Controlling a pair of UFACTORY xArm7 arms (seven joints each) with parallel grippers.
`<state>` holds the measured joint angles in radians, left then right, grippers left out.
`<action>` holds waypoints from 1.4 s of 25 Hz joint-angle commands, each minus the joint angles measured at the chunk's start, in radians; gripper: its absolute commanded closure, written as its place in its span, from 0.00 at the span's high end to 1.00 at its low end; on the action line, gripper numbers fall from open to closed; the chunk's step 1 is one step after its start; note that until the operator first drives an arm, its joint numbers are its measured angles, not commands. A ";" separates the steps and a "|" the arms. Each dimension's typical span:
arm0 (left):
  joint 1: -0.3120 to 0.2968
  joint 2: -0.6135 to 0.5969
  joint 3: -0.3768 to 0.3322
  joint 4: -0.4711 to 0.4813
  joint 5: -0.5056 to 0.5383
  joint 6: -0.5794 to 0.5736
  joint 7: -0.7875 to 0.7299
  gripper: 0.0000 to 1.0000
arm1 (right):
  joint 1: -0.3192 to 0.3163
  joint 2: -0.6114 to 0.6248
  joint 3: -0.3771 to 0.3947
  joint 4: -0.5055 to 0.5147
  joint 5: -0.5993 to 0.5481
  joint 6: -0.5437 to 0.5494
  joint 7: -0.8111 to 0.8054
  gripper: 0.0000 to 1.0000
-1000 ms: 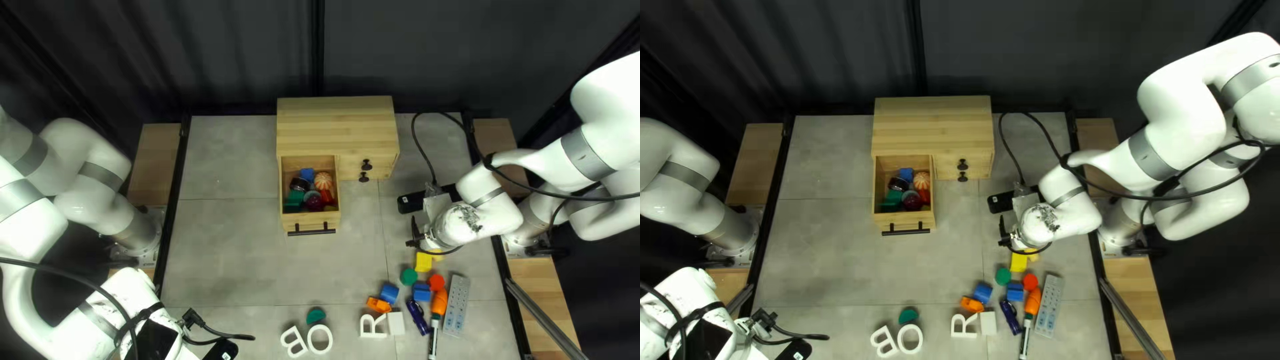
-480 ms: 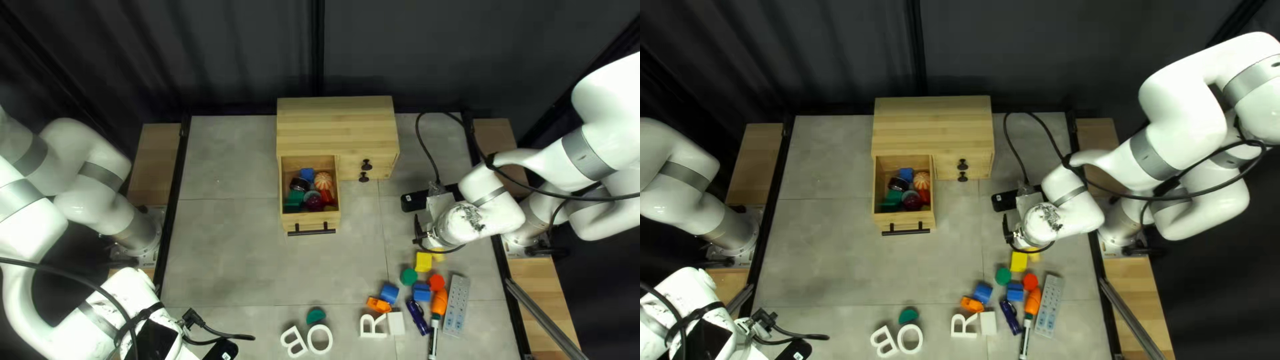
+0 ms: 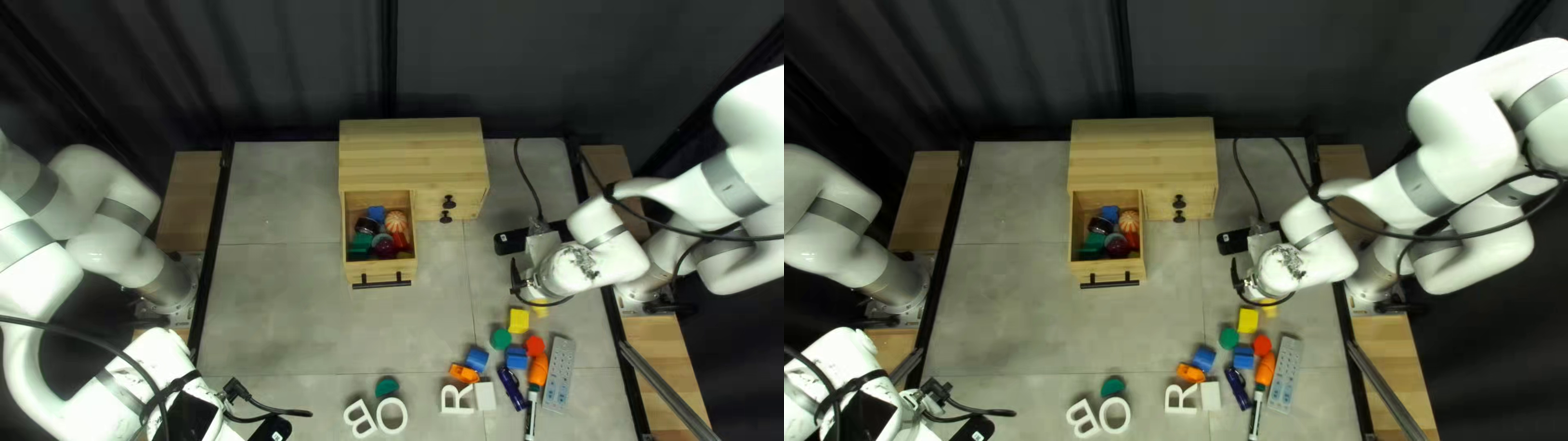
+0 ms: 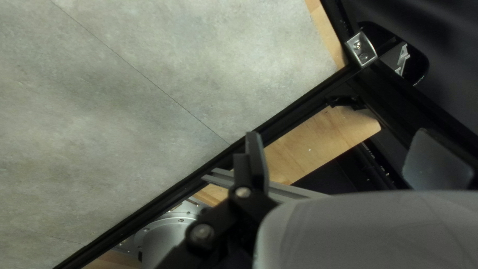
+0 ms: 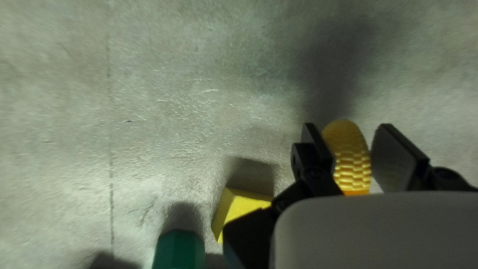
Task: Open drawers and place objects into drawer and close
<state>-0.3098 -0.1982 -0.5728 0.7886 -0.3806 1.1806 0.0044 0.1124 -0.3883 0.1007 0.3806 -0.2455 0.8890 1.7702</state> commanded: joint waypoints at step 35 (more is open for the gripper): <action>0.000 0.000 0.000 0.000 0.000 0.000 0.000 1.00 | -0.097 0.413 -0.165 0.655 -0.009 -0.199 -0.663 1.00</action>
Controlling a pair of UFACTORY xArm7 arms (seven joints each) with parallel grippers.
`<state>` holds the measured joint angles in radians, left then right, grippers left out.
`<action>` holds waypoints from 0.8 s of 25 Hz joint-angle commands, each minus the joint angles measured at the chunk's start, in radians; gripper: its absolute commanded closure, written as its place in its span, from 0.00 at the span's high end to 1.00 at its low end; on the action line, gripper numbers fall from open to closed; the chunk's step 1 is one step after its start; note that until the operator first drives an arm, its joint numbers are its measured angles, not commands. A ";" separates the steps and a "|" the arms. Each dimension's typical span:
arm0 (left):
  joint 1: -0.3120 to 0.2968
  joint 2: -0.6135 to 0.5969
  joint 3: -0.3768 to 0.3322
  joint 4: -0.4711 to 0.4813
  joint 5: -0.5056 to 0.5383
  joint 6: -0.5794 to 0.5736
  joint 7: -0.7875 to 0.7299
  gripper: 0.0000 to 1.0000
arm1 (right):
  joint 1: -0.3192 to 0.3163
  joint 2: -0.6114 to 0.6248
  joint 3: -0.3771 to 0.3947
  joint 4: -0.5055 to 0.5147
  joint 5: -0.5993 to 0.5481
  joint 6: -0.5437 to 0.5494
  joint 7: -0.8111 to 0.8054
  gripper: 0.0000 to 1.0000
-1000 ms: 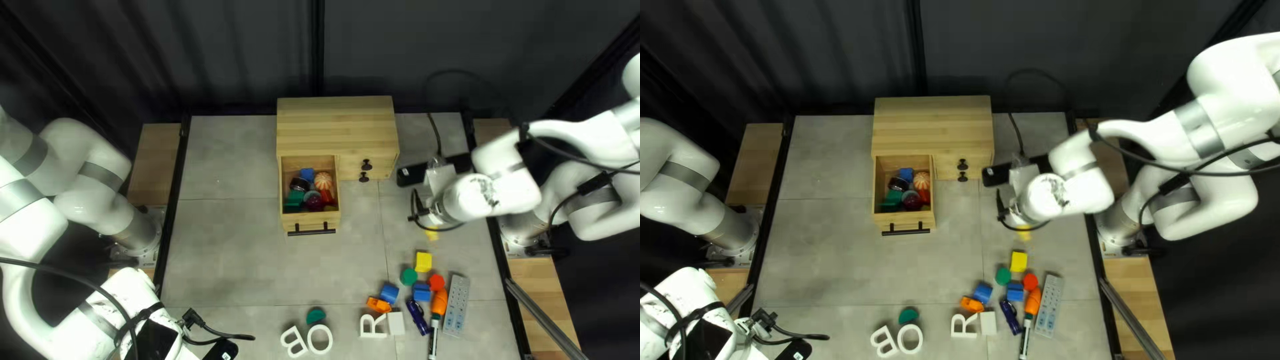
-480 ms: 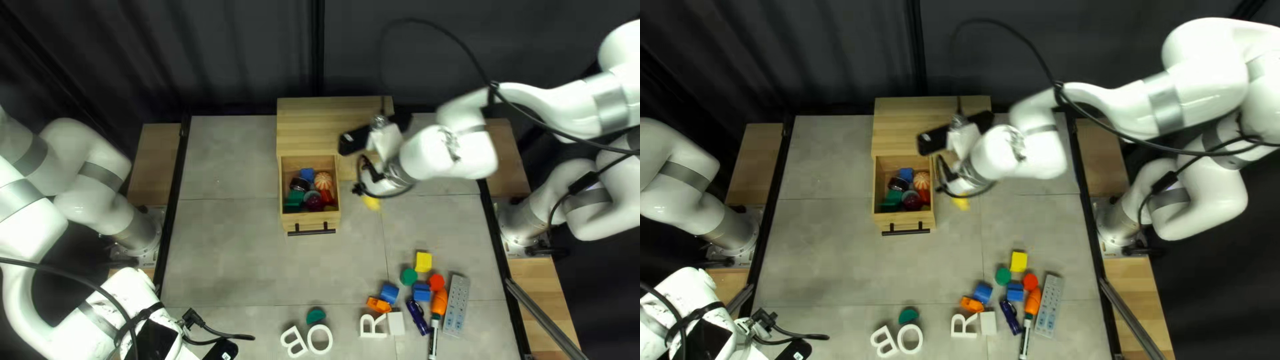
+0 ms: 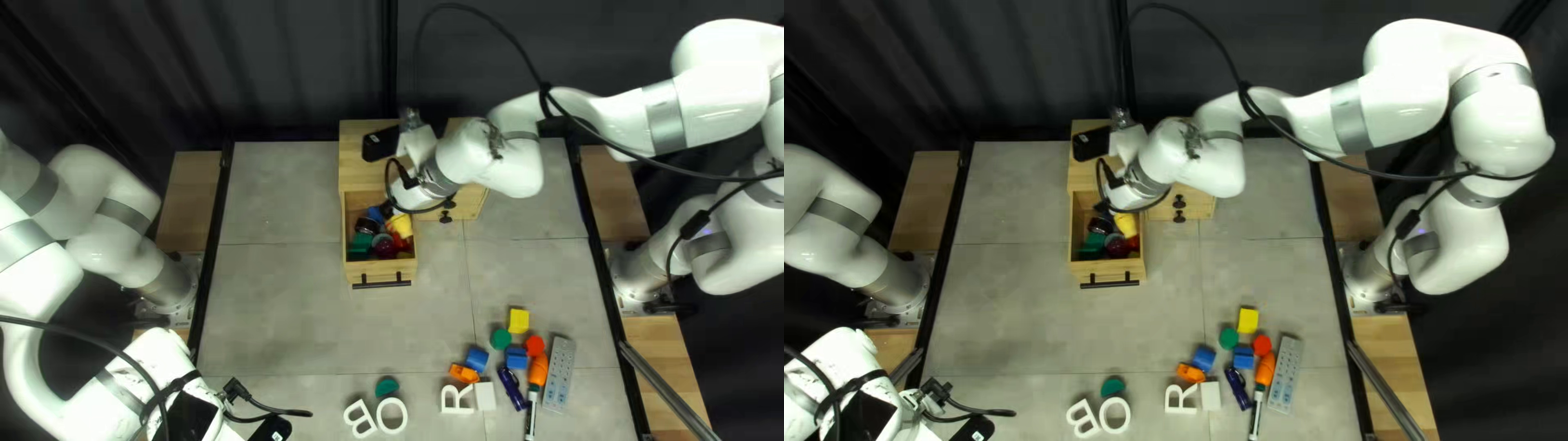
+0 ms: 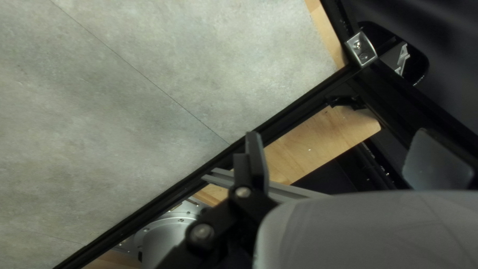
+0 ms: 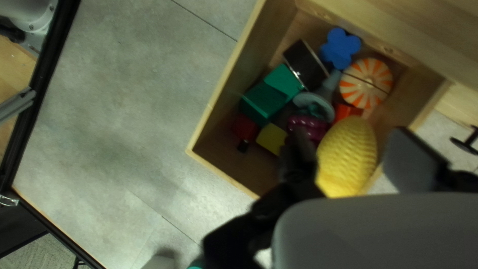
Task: Open drawers and place objects into drawer and close
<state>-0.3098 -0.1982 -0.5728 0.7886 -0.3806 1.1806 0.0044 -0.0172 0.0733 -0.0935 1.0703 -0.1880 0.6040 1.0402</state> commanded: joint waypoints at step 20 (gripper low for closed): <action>0.000 0.000 0.000 0.000 0.000 0.000 0.000 1.00 | 0.258 -0.262 0.317 -0.417 0.014 0.497 0.666 1.00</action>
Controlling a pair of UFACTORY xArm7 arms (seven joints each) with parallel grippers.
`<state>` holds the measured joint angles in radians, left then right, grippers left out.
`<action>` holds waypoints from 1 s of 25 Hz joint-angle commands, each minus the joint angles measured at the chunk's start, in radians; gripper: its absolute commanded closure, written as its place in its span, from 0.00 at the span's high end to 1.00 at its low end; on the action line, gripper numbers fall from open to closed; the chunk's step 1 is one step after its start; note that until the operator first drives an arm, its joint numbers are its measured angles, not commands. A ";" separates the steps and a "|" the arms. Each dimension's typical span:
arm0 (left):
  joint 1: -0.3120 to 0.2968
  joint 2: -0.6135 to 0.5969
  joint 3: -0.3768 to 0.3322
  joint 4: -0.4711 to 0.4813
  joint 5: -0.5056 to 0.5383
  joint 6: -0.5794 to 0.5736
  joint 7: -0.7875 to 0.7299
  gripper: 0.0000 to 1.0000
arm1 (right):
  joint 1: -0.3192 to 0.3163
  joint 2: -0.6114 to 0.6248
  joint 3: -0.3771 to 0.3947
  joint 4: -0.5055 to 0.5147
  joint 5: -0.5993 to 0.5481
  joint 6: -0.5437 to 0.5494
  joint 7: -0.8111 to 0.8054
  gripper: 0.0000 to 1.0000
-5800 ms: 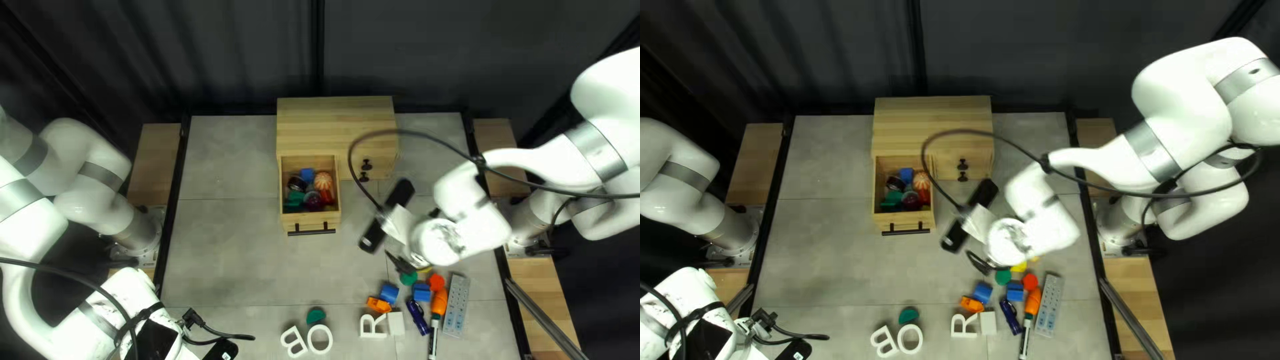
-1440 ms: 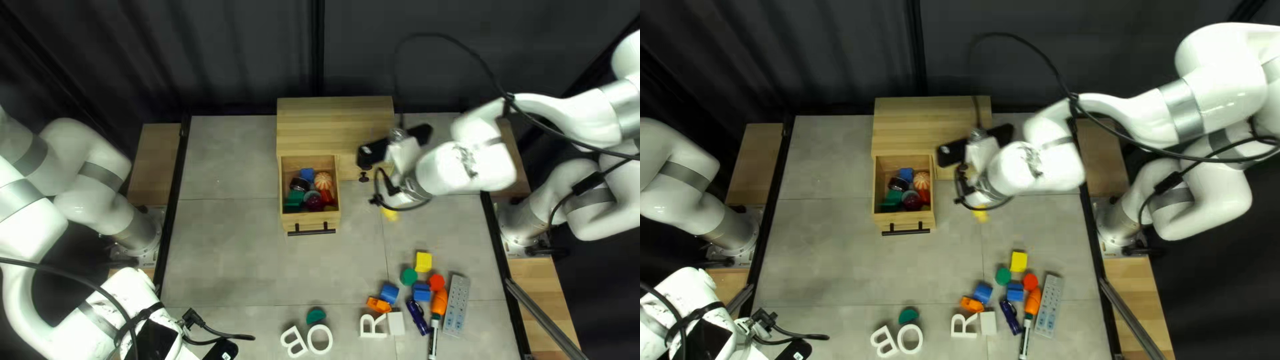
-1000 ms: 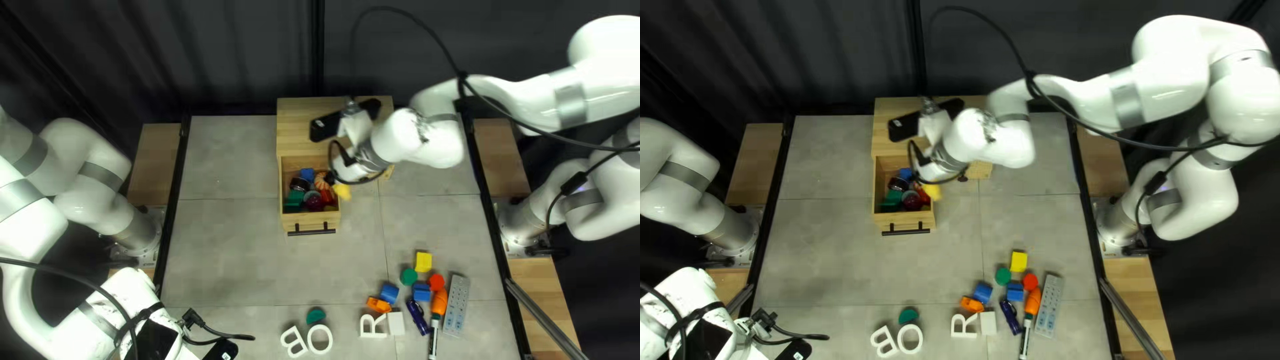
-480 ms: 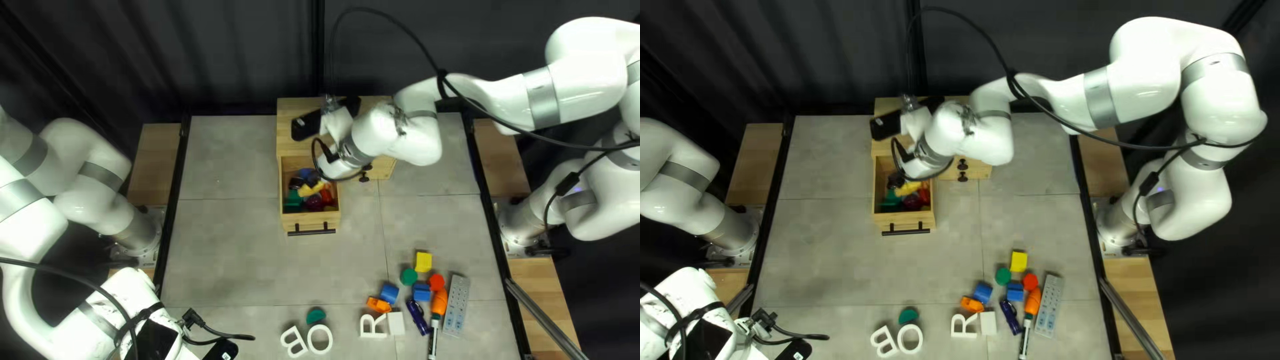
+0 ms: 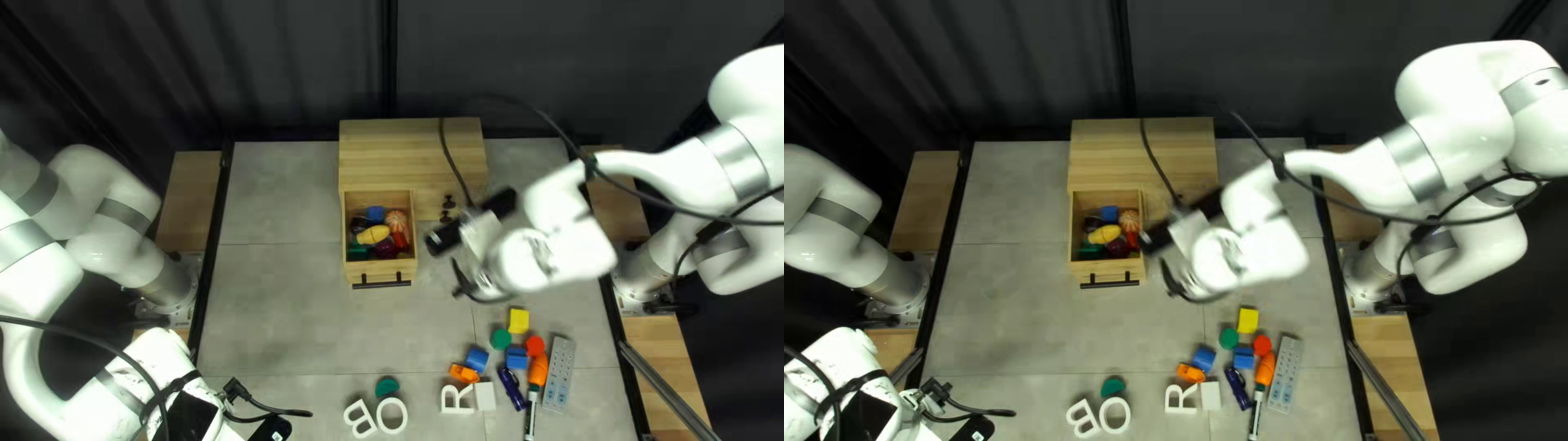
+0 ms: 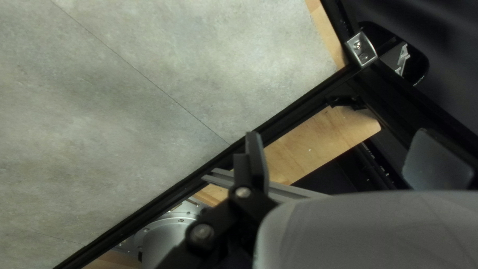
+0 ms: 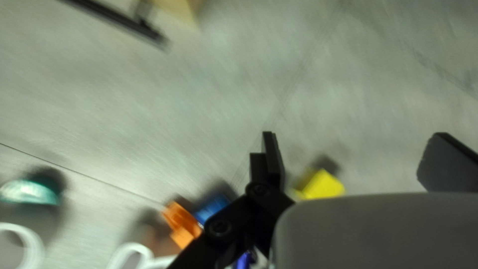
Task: Open drawers and place objects into drawer and close
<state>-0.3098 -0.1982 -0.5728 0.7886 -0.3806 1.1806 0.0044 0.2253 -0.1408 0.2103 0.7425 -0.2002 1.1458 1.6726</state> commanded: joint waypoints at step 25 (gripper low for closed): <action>0.000 0.000 0.000 0.000 0.000 0.000 0.000 1.00 | -0.047 0.127 -0.010 -0.163 -0.096 -0.289 0.375 1.00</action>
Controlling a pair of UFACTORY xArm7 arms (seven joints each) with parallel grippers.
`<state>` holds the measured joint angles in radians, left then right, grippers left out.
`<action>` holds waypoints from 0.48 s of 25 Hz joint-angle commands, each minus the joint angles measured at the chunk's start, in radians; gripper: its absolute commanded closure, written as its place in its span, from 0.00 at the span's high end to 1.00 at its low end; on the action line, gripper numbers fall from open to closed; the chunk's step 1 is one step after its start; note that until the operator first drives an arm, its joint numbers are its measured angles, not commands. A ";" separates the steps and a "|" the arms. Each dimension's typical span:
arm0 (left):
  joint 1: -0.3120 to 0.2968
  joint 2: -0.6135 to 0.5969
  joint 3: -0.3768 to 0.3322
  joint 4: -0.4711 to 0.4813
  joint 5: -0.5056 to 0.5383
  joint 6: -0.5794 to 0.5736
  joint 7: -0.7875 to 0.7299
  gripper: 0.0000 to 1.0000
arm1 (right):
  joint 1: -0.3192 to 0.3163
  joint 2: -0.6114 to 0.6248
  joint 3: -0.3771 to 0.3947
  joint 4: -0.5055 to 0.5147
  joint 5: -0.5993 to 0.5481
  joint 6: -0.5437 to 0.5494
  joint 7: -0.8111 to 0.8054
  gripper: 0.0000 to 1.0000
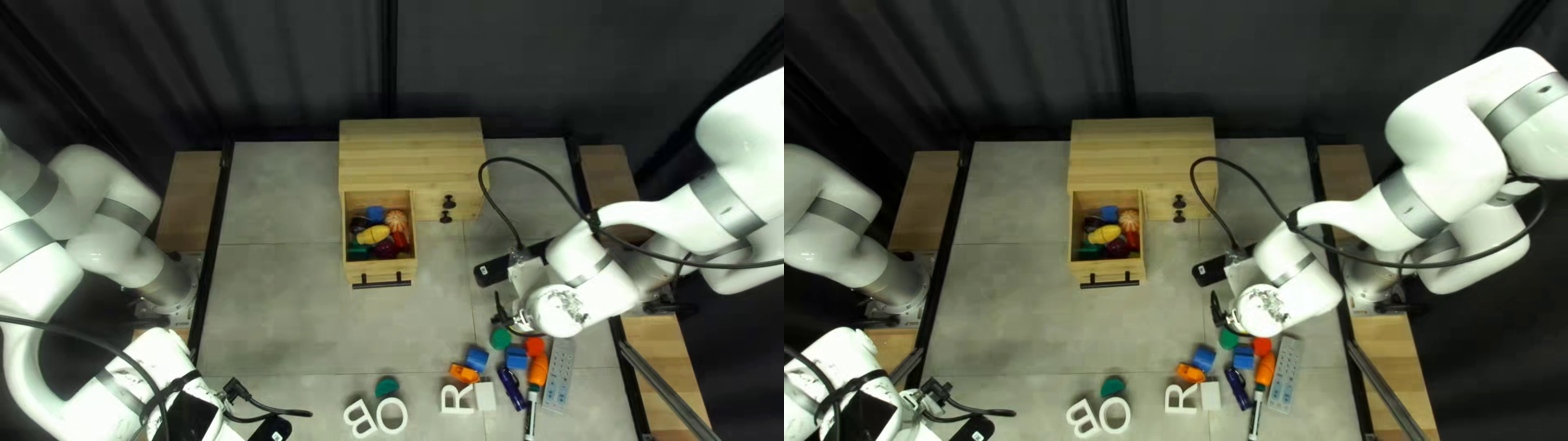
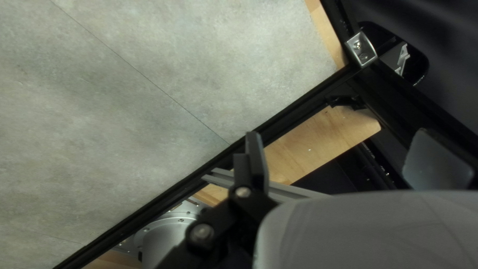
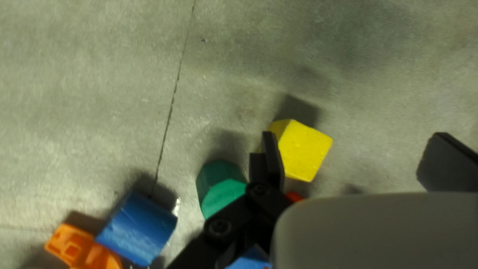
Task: Open drawers and place objects into drawer and close
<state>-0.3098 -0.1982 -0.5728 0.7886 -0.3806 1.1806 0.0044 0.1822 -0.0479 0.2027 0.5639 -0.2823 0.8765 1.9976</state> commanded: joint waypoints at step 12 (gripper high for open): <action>0.000 0.000 0.000 0.000 0.000 0.000 0.000 1.00 | -0.005 0.043 -0.004 -0.025 -0.021 -0.091 0.117 1.00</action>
<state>-0.3098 -0.1982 -0.5728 0.7886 -0.3806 1.1806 0.0044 0.1780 -0.0002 0.1997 0.5530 -0.3041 0.8005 2.1047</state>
